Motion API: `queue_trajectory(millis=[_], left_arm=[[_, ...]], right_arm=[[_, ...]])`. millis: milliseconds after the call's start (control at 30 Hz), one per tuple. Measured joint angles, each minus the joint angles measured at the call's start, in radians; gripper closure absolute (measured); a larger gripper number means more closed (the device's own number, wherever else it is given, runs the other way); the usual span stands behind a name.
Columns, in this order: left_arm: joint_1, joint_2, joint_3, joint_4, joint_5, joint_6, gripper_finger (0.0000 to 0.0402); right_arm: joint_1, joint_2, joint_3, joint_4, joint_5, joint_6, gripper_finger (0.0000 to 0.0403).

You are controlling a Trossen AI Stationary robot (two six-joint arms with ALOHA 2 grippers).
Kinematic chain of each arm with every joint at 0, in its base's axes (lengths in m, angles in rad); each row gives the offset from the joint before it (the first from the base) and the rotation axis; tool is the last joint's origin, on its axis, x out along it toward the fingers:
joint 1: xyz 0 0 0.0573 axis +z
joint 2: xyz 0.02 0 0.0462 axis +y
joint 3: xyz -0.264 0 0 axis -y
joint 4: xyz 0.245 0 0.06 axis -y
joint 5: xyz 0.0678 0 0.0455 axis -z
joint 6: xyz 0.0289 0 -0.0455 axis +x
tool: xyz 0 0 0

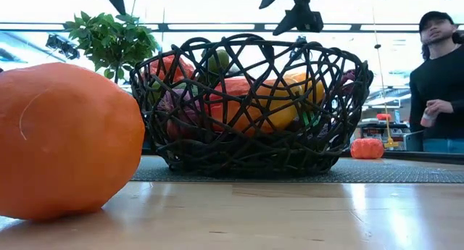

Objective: Build produce basket
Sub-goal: Put the green apple into the black wire basket

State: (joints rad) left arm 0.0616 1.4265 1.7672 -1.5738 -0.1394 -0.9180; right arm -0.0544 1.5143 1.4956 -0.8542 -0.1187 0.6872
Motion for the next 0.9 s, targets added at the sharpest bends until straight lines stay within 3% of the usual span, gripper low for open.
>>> queue_trajectory(millis=[200,433,633,900], left_arm=[[-0.076,0.007,-0.008,0.000,0.010,0.011,0.0005],[-0.134,0.016,-0.112,0.004,0.072,0.038,0.0005],[-0.171,-0.003,-0.264,0.004,0.191,-0.006,0.0005],[-0.237,-0.044,-0.386,0.003,0.250,-0.047,0.0005]], right_arm=[[0.000,-0.016,0.000,-0.029,-0.038,0.002,0.0102],[0.000,-0.059,0.000,-0.148,-0.046,0.020,0.0102],[0.000,-0.128,0.000,-0.257,0.007,0.027,0.0105],[0.000,-0.201,0.000,-0.342,0.121,0.028,0.0105]])
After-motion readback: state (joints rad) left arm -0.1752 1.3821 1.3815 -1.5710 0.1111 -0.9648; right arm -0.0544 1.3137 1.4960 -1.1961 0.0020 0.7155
